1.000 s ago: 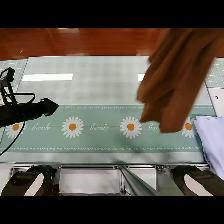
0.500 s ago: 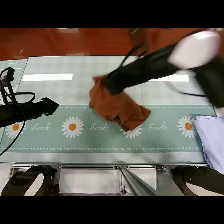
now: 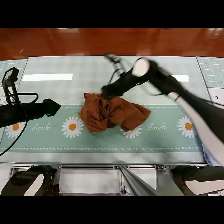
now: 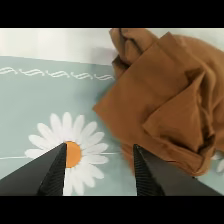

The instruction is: Fold the shirts.

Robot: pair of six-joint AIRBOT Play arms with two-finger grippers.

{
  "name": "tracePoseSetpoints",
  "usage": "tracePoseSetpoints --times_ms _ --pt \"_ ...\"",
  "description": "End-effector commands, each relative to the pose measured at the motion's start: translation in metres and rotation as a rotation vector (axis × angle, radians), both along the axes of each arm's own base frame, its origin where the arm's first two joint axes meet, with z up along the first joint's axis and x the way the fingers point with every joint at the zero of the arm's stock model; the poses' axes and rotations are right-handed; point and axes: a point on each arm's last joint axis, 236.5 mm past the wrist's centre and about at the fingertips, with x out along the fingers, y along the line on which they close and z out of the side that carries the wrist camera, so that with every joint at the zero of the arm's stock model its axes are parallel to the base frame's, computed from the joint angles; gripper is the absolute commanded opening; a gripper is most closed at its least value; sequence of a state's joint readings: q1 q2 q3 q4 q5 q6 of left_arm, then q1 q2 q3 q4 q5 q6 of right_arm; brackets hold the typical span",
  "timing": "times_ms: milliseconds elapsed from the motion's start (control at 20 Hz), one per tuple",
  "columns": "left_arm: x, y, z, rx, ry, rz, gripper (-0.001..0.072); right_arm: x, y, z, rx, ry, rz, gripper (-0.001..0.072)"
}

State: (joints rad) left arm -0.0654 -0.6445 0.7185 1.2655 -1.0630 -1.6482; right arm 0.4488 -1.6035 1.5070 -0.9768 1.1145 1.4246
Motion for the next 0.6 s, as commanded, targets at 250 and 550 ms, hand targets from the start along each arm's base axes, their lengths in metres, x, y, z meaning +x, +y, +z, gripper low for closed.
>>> tracePoseSetpoints --times_ms 250,550 --pt "-0.068 -0.041 -0.086 -0.255 0.394 -0.013 0.0508 -0.030 -0.269 -0.030 -0.021 0.098 -0.601 0.0411" --pt "-0.051 -0.087 -0.130 -0.519 0.464 -0.009 0.0508 -0.092 -0.270 -0.089 0.117 0.232 -0.673 0.0406"
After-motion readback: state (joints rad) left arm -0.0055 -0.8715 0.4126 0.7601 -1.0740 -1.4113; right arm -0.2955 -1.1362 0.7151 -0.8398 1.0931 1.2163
